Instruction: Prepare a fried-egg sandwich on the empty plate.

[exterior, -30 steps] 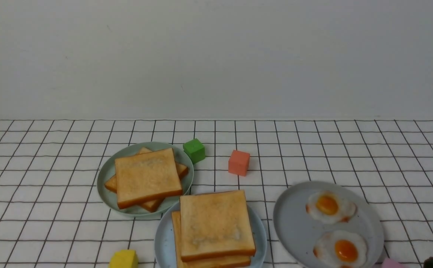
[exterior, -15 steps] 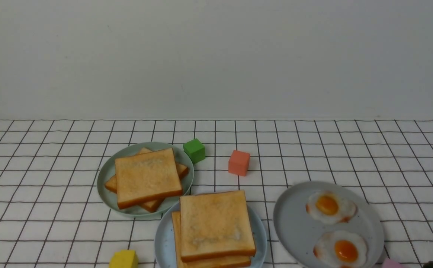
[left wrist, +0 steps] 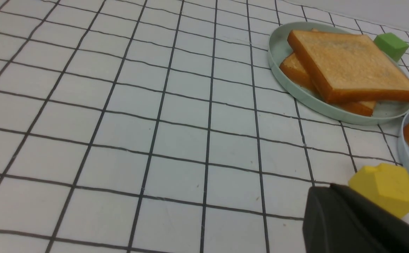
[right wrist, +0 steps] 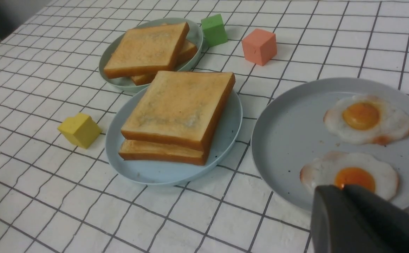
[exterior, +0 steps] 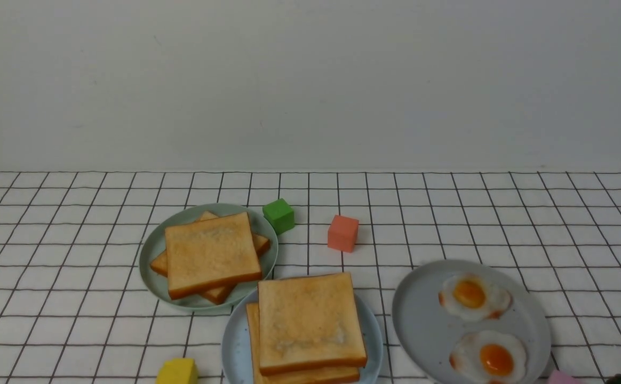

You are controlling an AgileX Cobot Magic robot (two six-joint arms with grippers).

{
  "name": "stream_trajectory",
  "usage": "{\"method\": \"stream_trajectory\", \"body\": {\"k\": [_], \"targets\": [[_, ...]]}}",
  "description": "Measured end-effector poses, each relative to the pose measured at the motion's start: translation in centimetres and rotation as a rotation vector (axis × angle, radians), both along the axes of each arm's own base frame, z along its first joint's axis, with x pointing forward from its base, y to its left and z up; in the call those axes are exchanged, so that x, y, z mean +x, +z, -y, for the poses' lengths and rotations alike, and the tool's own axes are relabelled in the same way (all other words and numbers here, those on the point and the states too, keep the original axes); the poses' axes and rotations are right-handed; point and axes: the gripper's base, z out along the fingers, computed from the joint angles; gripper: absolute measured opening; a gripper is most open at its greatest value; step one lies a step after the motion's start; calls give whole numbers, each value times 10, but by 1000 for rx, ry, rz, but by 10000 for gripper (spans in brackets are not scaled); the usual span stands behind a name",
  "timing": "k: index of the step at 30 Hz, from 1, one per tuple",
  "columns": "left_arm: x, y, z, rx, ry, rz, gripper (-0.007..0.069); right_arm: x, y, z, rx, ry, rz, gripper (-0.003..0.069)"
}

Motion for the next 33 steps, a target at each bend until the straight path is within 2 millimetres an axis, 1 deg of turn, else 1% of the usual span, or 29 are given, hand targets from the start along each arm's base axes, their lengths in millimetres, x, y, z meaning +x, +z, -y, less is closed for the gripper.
{"method": "stream_trajectory", "body": {"k": [7, 9, 10, 12, 14, 17, 19, 21, 23, 24, 26, 33], "targets": [[0, 0, 0, 0, 0, 0, 4, -1, -1, 1, -9, 0, -1, 74], [0, 0, 0, 0, 0, 0, 4, -5, 0, 6, -25, -21, 40, 77], [0, 0, 0, 0, 0, 0, 4, -8, 2, 12, -50, -59, 92, 79], [0, 0, 0, 0, 0, 0, 6, -10, 3, 16, -67, -88, 120, 80], [0, 0, 0, 0, 0, 0, 10, -16, 0, 24, -101, -168, 160, 84], [0, 0, 0, 0, 0, 0, 15, -20, -11, 33, -136, -281, 198, 87], [0, 0, 0, 0, 0, 0, 17, -21, -25, 37, -161, -349, 218, 89], [0, 0, 0, 0, 0, 0, 18, -19, -45, 40, -191, -401, 192, 92], [0, 0, 0, 0, 0, 2, 20, -16, -69, 41, -215, -422, 129, 92], [0, 0, 0, 0, 0, 2, 20, -16, -77, 41, -222, -428, 101, 94], [0, 0, 0, -1, 0, 3, 20, -15, -76, 41, -209, -434, 131, 97], [0, 0, 0, -1, 0, 4, 27, -14, -76, 41, -200, -435, 142, 102]]}}
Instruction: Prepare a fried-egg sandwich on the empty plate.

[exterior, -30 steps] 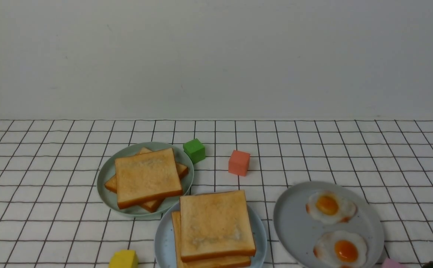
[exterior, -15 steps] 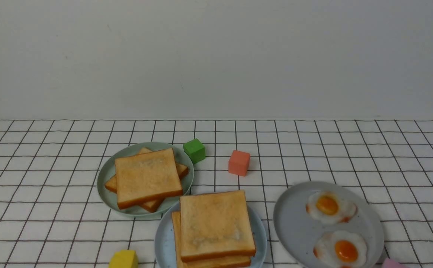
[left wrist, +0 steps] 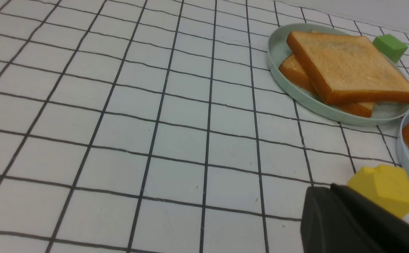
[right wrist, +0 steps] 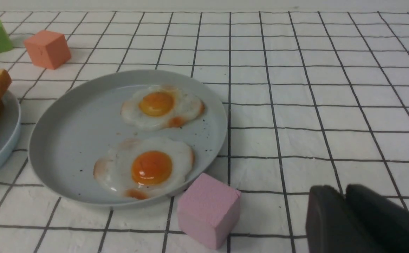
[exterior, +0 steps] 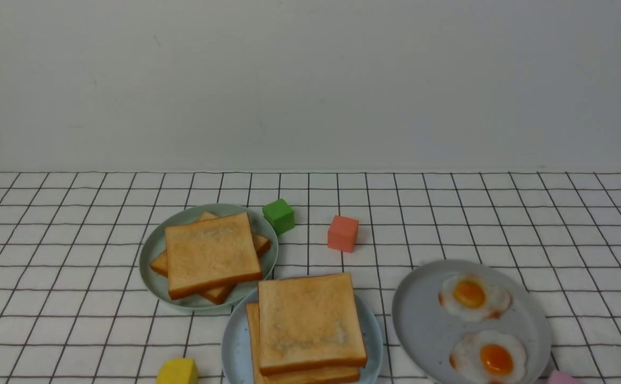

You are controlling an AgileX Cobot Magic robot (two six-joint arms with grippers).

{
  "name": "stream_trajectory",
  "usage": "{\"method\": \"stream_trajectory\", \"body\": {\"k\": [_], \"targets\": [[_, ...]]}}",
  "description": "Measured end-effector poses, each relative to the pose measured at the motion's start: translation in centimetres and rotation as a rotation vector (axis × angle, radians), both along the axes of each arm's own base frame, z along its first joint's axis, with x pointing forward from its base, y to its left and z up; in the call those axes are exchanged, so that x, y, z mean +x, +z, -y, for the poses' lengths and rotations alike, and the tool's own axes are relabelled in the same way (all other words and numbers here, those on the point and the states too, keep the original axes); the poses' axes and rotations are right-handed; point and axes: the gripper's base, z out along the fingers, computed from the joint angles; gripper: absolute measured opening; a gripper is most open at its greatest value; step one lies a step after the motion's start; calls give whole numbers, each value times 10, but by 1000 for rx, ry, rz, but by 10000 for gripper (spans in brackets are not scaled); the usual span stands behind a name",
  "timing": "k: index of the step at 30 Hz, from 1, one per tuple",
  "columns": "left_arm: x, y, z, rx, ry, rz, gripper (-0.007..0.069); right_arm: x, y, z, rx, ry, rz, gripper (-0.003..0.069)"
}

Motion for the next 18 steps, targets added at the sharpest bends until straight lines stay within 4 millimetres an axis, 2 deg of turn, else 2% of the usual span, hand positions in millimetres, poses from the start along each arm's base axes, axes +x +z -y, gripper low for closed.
{"method": "stream_trajectory", "body": {"k": [18], "targets": [[0, 0, 0, 0, 0, 0, 36, 0, 0, 0, 0, 0, 3, 113]]}}
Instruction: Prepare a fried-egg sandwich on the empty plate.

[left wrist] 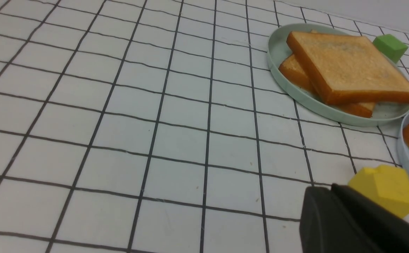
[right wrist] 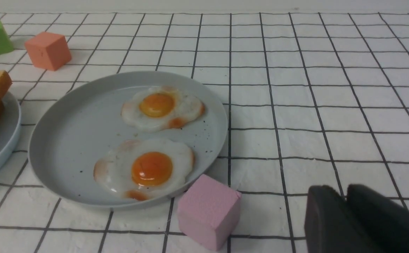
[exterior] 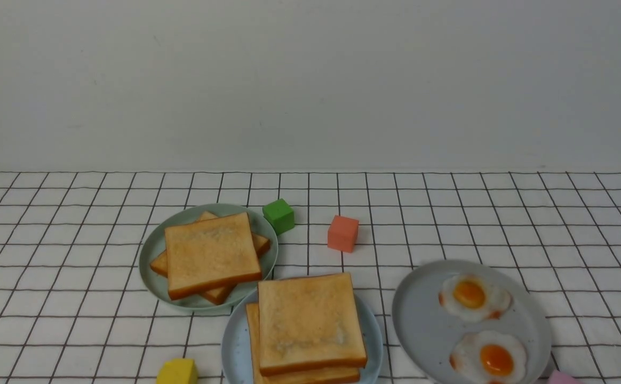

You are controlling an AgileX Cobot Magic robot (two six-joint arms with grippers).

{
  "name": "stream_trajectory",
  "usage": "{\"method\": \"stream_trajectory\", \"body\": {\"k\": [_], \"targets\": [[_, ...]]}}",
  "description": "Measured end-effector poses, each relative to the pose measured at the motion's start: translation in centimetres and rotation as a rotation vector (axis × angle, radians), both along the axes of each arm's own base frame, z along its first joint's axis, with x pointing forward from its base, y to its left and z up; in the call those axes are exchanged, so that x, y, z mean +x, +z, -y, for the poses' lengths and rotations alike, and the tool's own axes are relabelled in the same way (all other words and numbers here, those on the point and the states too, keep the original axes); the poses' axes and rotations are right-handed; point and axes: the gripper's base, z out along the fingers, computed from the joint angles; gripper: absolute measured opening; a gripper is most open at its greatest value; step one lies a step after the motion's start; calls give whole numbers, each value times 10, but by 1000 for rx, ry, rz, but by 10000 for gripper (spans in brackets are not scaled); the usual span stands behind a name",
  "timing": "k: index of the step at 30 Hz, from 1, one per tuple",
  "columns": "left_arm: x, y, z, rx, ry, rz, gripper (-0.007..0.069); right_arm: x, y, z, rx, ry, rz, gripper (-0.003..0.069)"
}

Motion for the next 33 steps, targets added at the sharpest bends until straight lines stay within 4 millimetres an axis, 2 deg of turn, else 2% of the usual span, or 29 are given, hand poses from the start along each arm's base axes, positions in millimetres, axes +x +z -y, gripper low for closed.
{"method": "stream_trajectory", "body": {"k": [33], "targets": [[0, 0, 0, 0, 0, 0, 60, 0, 0, 0, -1, 0, -1, 155]]}}
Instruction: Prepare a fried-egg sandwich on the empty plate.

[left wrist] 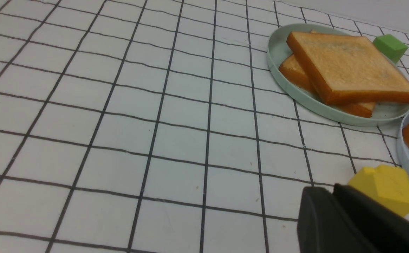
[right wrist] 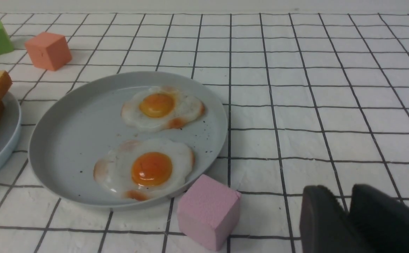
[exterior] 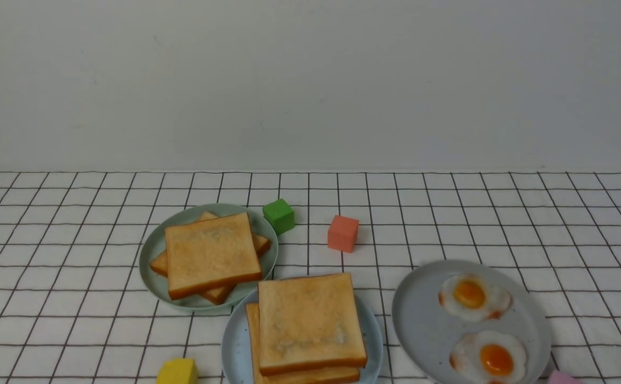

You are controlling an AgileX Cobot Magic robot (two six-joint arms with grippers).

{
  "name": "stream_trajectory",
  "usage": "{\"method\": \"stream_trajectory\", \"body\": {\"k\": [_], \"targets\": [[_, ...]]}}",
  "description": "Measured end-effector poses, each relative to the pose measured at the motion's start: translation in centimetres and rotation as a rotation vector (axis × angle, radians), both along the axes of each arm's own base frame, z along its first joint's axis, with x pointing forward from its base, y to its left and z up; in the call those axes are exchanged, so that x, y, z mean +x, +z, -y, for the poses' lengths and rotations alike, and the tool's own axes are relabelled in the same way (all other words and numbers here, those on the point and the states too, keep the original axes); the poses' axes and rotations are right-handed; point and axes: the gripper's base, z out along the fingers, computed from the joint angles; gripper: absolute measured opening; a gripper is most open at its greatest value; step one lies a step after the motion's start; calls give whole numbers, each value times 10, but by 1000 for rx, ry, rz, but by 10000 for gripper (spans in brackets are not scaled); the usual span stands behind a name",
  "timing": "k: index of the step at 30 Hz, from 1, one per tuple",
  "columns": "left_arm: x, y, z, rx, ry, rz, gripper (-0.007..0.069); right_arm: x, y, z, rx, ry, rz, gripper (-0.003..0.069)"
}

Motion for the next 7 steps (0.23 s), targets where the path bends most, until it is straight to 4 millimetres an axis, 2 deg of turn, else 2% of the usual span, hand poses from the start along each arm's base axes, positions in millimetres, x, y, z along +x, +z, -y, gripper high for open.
{"method": "stream_trajectory", "body": {"k": [7], "targets": [[0, 0, 0, 0, 0, 0, 71, 0, 0, 0, 0, 0, 0, 164]]}}
